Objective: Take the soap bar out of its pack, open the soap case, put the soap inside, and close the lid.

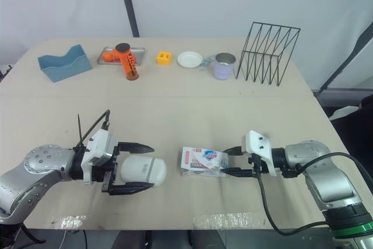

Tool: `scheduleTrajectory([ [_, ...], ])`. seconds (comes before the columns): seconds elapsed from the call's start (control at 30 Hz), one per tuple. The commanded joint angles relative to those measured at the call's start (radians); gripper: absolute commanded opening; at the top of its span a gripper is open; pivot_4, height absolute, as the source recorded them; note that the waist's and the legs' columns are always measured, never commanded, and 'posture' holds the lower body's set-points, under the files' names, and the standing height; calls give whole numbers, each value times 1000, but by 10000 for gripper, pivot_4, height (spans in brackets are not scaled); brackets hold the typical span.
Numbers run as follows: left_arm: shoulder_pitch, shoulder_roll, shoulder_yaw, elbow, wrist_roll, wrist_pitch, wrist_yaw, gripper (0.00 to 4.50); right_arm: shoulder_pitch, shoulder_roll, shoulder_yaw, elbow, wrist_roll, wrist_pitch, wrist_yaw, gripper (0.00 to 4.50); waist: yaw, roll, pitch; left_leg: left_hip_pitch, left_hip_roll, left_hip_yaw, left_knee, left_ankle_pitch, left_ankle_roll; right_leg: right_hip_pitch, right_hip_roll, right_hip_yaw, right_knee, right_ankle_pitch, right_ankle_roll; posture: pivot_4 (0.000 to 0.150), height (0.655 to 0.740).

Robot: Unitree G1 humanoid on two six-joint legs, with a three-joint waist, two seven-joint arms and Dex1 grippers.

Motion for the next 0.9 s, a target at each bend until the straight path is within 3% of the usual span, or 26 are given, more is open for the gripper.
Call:
scheduleTrajectory([
  [0.03, -12, -2, 4, -24, -4, -8, -3, 45000, -27, -9, -14, -25, 13, 4, 8, 25680, 0, 0, 0, 0, 0, 0, 0, 0, 0, 0, 0, 0, 0, 0, 0, 1500, 7400],
  [0.53, -33, 1, -3, -26, -13, 7, -10, 45000, -187, -174, -59, -28, 72, 130, 129, 25680, 0, 1, 1, 0, 0, 0, 0, 0, 0, 0, 0, 0, 0, 0, -1, 1500, 7400],
  [0.9, -65, -4, -16, -26, -21, 29, -11, 45000, -246, -208, -57, -20, 61, 148, 167, 25680, 0, 1, 1, 0, 0, 0, 0, 0, 0, 0, 0, 0, -1, 0, -1, 1500, 7400],
])
